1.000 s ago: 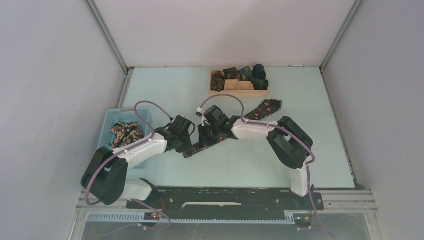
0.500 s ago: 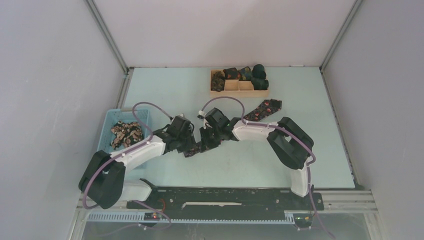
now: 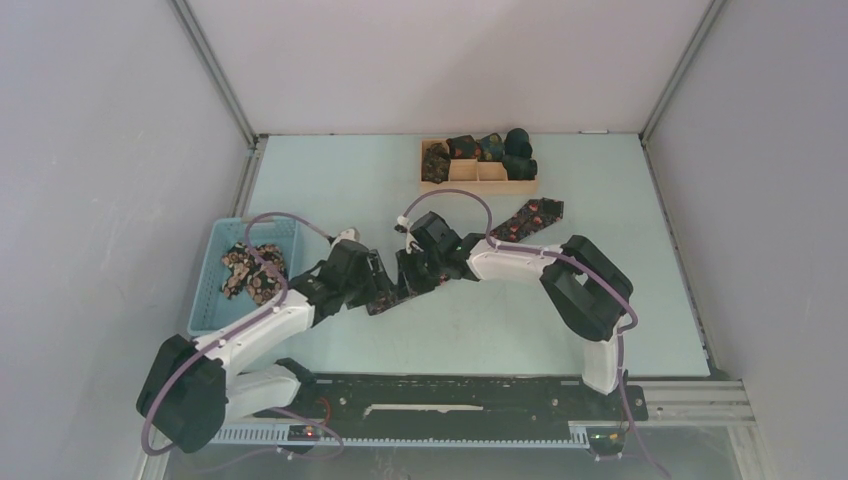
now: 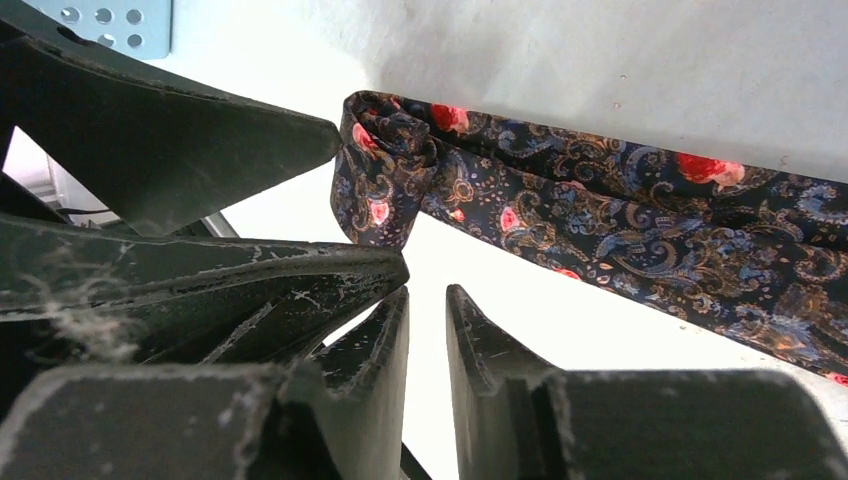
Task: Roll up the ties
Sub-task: Roll the tie at the center of the board.
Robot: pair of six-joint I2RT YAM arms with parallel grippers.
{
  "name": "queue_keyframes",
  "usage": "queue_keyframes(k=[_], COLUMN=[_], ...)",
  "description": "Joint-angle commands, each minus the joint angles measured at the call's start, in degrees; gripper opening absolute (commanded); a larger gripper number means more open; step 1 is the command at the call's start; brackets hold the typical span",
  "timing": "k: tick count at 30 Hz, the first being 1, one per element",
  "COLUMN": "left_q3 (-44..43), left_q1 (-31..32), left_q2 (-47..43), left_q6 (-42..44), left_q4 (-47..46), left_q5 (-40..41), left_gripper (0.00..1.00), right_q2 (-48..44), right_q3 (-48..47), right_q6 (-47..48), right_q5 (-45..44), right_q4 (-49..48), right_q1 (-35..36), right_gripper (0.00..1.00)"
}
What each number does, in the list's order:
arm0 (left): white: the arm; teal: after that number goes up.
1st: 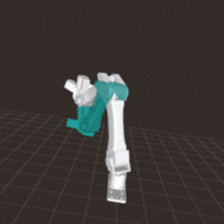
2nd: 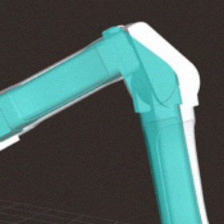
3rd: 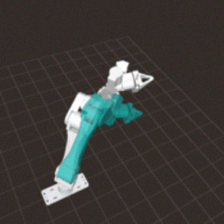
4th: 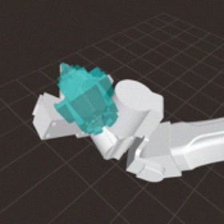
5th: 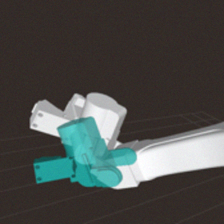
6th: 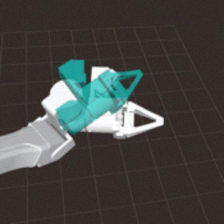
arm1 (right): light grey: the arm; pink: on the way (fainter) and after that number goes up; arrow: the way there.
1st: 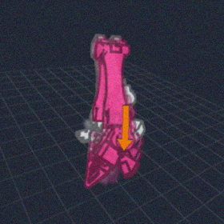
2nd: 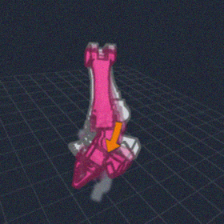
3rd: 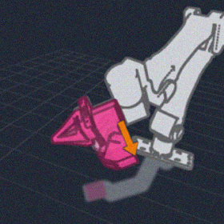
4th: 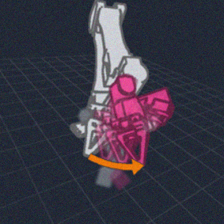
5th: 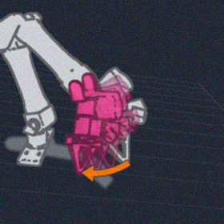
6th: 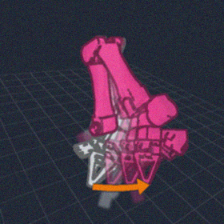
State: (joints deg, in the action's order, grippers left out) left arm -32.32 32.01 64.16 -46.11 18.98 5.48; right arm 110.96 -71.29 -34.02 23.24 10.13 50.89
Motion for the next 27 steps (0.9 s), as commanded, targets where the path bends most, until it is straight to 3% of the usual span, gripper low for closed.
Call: queue_keyframes(k=[1,8,18,27], left_q3=[0.5,1.7,0.3,6.1], left_q1=[0.0,-0.1,-0.2,-0.2], left_q2=[-2.5,-7.3,-15.3,-25.2], left_q6=[-0.4,-0.8,1.2,2.0], left_q4=[-1.7,-1.6,9.4,9.9], left_q5=[1.7,2.5,8.9,8.4], left_gripper=[0.69,0.7,0.68,0.7], right_q2=[-2.6,-2.5,-0.3,2.4], right_q3=[-0.3,-0.3,-2.7,-5.8], right_q6=[-1.2,-2.2,-2.3,-1.9], right_q5=[0.6,1.0,0.8,1.0], right_q4=[-2.8,-3.7,-3.0,-2.2], right_q1=[0.4,0.6,1.9,2.5], right_gripper=[0.25,0.29,0.31,0.32])
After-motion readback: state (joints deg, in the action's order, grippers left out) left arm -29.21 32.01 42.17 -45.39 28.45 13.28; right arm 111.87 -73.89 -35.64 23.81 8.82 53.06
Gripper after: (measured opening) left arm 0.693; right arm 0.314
